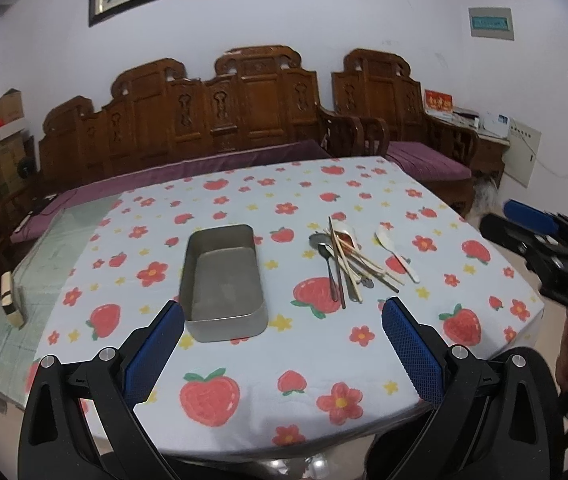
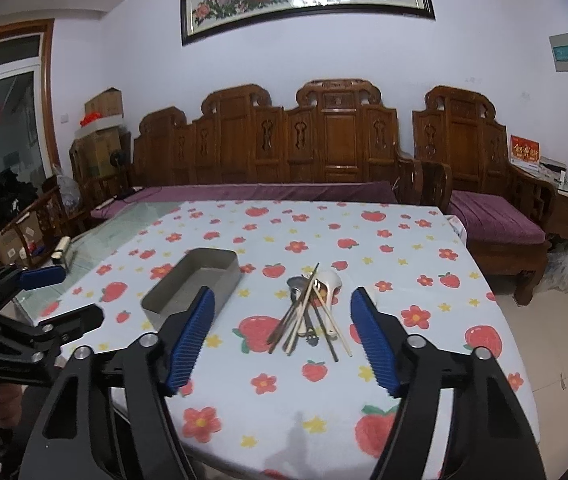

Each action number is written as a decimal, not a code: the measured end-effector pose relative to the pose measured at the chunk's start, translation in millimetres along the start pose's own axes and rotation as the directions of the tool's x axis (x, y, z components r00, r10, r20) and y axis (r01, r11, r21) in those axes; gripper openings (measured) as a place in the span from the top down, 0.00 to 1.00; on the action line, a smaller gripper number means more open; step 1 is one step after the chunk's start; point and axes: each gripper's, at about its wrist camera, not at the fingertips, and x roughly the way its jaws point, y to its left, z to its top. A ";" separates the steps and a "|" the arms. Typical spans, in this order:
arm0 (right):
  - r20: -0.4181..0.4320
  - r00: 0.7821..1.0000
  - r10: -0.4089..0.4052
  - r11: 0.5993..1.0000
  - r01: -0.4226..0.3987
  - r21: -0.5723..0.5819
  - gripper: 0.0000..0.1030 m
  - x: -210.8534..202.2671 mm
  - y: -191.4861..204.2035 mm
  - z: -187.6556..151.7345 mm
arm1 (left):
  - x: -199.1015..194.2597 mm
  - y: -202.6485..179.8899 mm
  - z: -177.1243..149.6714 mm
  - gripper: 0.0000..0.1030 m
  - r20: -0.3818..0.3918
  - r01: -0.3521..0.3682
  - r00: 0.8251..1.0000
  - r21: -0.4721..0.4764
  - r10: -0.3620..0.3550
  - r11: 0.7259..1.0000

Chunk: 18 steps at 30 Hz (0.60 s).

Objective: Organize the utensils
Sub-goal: 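Grasp the white ceramic spoon with the right tool while the left tool grasps a dark chopstick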

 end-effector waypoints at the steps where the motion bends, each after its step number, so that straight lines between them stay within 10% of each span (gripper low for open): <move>1: -0.010 1.000 -0.001 1.000 0.001 0.006 0.33 9.7 -6.0 1.5 | 5.2 -0.9 0.4 0.07 -0.006 0.004 1.000 0.005 -0.003 1.000; 8: -0.068 0.998 -0.012 0.999 0.014 0.036 0.55 66.9 -41.7 3.3 | 44.9 -4.5 6.5 0.07 -0.045 0.039 0.998 0.026 -0.038 0.999; 18: -0.178 0.984 -0.028 0.998 0.036 0.042 0.58 152.2 -89.3 -8.0 | 104.9 -20.0 10.7 0.11 -0.111 0.088 0.991 0.099 -0.077 0.991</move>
